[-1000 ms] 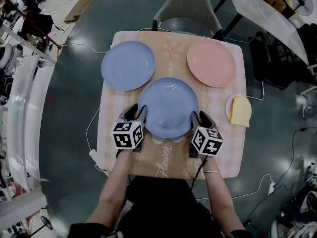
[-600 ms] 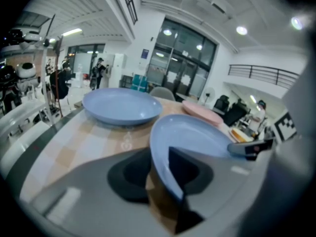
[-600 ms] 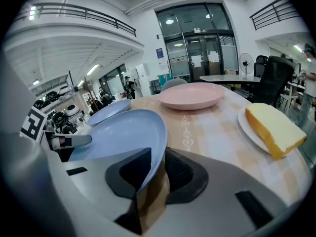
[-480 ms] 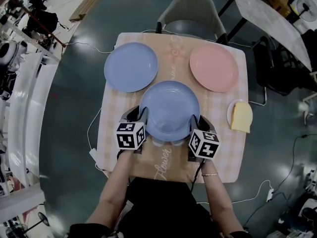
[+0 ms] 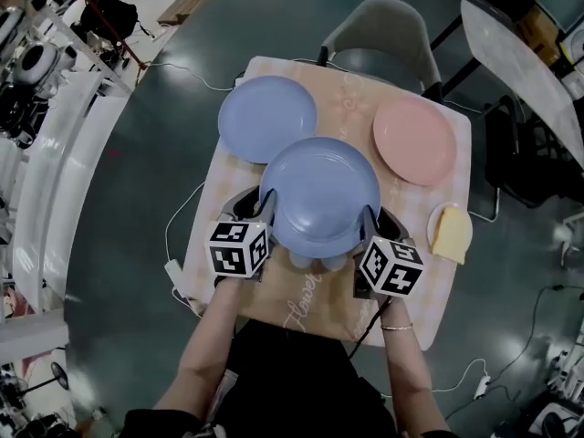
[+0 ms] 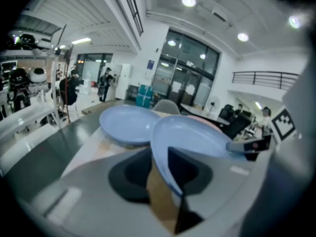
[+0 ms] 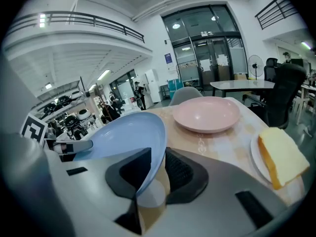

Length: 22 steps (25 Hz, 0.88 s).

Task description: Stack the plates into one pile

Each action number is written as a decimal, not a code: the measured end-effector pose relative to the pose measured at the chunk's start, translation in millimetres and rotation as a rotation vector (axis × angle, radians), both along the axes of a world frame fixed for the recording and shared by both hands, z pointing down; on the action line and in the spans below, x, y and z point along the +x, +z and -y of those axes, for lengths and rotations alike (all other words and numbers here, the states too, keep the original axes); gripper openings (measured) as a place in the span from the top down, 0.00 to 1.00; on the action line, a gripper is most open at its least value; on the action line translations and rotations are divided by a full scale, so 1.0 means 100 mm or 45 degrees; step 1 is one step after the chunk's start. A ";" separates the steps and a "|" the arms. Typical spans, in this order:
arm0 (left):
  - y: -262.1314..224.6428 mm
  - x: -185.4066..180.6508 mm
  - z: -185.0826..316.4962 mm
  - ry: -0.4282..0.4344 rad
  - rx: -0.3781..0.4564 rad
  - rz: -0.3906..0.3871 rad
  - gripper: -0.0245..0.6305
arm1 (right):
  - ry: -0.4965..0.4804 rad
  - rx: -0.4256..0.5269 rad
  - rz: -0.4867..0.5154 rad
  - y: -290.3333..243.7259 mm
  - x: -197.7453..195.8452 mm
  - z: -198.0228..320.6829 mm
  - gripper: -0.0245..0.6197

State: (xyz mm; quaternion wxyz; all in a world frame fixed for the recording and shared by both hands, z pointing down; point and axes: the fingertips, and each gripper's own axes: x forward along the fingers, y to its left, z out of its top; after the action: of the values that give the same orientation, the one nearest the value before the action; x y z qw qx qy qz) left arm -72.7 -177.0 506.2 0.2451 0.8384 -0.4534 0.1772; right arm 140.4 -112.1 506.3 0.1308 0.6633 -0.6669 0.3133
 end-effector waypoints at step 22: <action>-0.20 -0.97 1.49 -0.228 0.113 0.033 0.80 | -0.215 0.106 -0.084 -0.09 -0.92 1.72 0.84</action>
State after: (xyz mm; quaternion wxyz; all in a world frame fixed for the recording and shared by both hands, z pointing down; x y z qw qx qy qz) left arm -169.3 -325.6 485.7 0.2168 0.8021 -0.5371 0.1454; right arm 48.7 -284.3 496.8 0.1508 0.6195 -0.7283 0.2512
